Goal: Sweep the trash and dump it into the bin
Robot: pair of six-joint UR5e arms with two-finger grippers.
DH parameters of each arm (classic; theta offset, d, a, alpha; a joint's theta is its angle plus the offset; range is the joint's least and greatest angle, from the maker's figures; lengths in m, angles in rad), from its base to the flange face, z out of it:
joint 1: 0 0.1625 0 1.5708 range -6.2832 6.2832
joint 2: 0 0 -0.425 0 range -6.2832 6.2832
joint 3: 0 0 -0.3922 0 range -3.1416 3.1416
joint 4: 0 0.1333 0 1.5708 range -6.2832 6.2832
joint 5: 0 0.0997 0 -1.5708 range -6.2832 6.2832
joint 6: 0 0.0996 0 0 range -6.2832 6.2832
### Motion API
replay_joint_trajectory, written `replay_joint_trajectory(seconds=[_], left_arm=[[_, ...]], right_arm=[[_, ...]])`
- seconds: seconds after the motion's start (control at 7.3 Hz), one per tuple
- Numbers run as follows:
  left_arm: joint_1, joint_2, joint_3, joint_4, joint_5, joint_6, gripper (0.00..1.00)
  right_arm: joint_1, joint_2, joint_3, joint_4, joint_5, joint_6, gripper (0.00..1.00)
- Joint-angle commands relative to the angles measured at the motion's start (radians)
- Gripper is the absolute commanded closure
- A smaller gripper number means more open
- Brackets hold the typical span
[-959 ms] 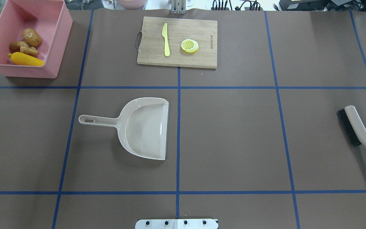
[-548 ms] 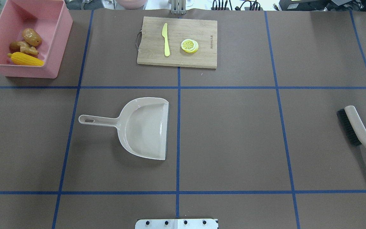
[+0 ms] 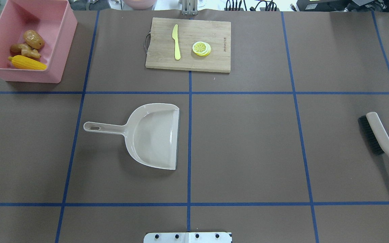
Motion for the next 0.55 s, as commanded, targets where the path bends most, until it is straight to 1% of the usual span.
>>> replay_joint_trajectory(seconds=[0.0,0.41], left_arm=[[0.0,0.0,-0.003,0.0,0.0,-0.002,0.02],[0.0,0.0,-0.003,-0.002,0.0,0.0,0.02]], right_arm=[[0.0,-0.009,0.0,0.096,-0.011,-0.046,0.0],[0.0,-0.007,0.0,0.115,-0.01,-0.138,0.0]])
